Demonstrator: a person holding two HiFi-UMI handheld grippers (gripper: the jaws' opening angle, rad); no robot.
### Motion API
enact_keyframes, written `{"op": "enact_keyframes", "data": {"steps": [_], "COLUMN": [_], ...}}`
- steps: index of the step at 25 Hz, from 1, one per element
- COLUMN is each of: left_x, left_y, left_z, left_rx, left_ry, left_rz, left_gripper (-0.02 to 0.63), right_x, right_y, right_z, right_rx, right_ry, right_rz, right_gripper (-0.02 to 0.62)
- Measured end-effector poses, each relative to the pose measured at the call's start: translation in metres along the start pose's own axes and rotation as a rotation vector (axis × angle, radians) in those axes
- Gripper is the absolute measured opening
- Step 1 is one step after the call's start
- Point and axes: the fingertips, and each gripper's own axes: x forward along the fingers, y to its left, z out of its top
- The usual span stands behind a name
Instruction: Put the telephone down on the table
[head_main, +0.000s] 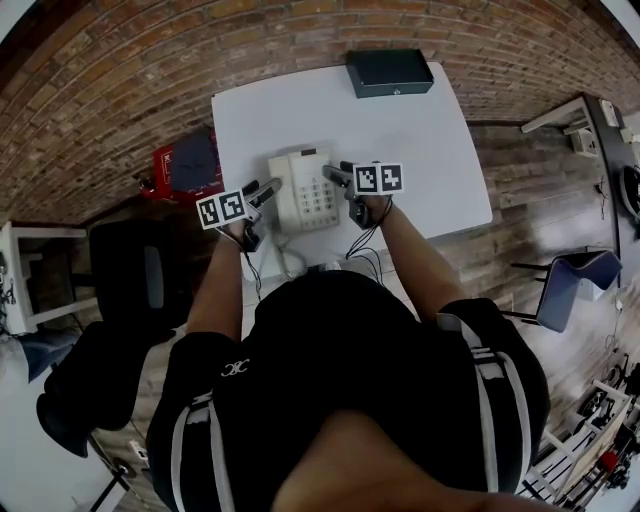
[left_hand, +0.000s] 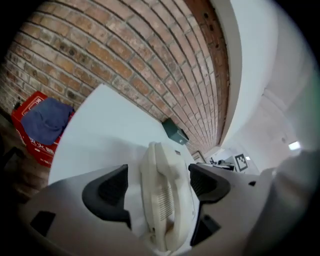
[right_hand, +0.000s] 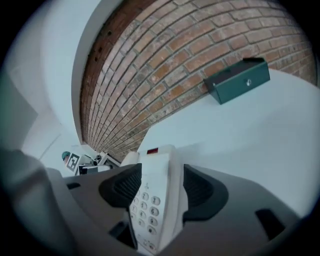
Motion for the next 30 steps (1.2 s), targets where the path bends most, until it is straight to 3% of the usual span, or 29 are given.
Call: {"op": "enact_keyframes", "data": {"steps": [2,3,5,7,9,14,19,30], "left_x": [-0.019,-0.029,-0.046,-0.059,-0.072,-0.113,-0.156,-0.163], "left_y": [-0.003,-0.006,-0.015,-0.033,-0.057,-0.13,-0.191,-0.193], "left_z": [0.022,0.032,0.052,0.071,0.091,0.133,0.139,0.122], "left_rx": [0.037,0.07,0.163,0.269,0.373,0.553,0.666,0.638], "left_ry": [-0.107,-0.152,-0.222,-0.282,-0.356,-0.57,-0.718,-0.673], "left_rz": [0.05,0.086,0.163,0.217,0.256,0.302,0.356,0.376], "left_gripper": [0.375,0.307,0.128,0.061,0.022,0.009,0.009,0.009], "right_x": [-0.013,-0.021,-0.036,-0.051,-0.069,-0.129,-0.176,-0.166], "right_y": [0.006,0.01,0.019,0.031,0.052,0.121,0.175,0.175], "right_z": [0.02,0.031,0.054,0.076,0.101,0.152,0.163,0.137], "right_rx": [-0.049,-0.072,-0.112,-0.149,-0.225,-0.449,-0.564,-0.506], "right_ry": [-0.074,-0.115,-0.21,-0.312,-0.422,-0.686,-0.828,-0.778], "right_rz": [-0.019,-0.028,-0.054,-0.076,-0.108,-0.169,-0.161,-0.197], "right_gripper": [0.225,0.221,0.095,0.034,0.012,0.0,-0.002,-0.002]}}
